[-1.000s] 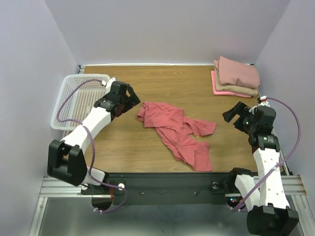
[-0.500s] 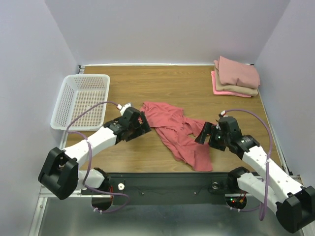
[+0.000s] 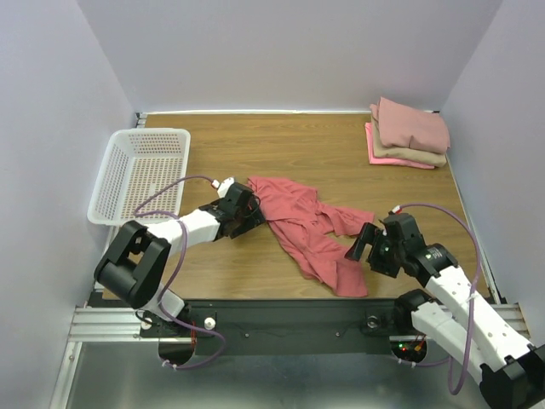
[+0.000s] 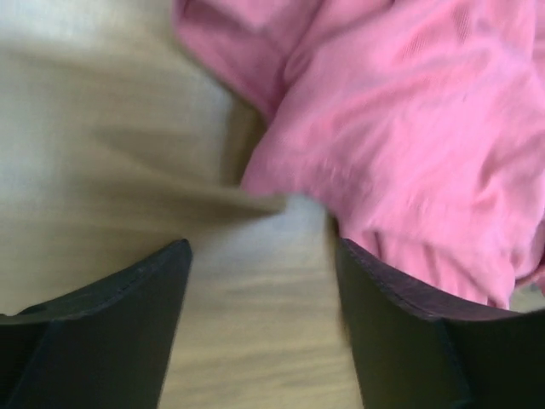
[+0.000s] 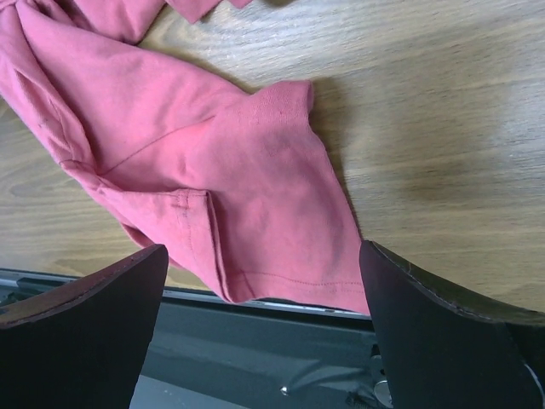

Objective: Fold and stack the t-shirts
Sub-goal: Flatten the tshirt out

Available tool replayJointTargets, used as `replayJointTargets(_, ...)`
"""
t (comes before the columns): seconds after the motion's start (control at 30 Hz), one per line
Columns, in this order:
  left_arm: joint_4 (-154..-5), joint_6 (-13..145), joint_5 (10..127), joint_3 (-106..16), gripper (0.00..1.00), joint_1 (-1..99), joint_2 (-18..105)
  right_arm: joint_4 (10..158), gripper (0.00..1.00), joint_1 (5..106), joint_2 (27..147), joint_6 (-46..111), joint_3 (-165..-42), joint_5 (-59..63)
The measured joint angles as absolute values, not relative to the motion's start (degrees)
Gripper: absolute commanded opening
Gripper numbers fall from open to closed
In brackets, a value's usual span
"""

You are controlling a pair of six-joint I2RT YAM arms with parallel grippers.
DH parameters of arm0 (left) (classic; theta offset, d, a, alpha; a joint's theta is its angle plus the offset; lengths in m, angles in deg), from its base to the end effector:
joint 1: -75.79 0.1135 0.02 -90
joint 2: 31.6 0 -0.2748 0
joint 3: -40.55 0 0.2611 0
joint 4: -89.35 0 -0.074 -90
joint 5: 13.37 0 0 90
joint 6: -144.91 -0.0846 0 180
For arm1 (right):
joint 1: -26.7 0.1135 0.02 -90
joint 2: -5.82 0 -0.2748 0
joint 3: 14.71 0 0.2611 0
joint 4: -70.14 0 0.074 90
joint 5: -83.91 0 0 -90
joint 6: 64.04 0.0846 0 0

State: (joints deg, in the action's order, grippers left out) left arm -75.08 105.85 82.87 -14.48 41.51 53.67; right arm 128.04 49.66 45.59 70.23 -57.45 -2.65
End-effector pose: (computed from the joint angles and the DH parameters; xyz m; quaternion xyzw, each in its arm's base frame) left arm 0.2804 -0.1800 0.1425 -0.1543 0.9125 -0.2172 0.3106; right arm 0.1459 0.0673 0.1731 0.1673 0.9383 0.1906 0.2349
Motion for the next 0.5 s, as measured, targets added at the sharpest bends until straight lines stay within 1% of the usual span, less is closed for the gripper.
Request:
replayJointTargets(0.1,-76.8,106.0,83.4,-15.5,0.57,42.6,55.6,128.4,1.00,49.7,45.5,70.4,-57.5,-2.6)
replayJointTargets(0.17,-77.9,106.1,84.1,-15.5,0.52,43.4,56.3,128.6,1.00,49.7,45.7,70.4,-57.5,-2.6)
replayJointTargets(0.2,-77.9,106.1,84.4,-15.5,0.47,43.5,56.6,128.8,1.00,49.7,45.8,70.4,-57.5,-2.5)
replayJointTargets(0.23,-78.0,106.1,84.8,-15.7,0.38,43.8,56.9,128.9,1.00,49.7,46.0,70.4,-57.5,-2.4)
replayJointTargets(0.27,-78.0,105.9,84.9,-15.8,0.33,44.0,57.2,129.2,1.00,49.7,46.4,70.4,-57.5,-2.0)
replayJointTargets(0.33,-78.0,105.7,85.3,-16.2,0.29,44.2,57.8,129.4,1.00,49.7,47.2,70.4,-57.4,-1.5)
replayJointTargets(0.5,-78.1,104.9,85.6,-16.3,0.29,44.5,58.3,129.7,1.00,49.7,47.5,70.4,-57.2,-1.2)
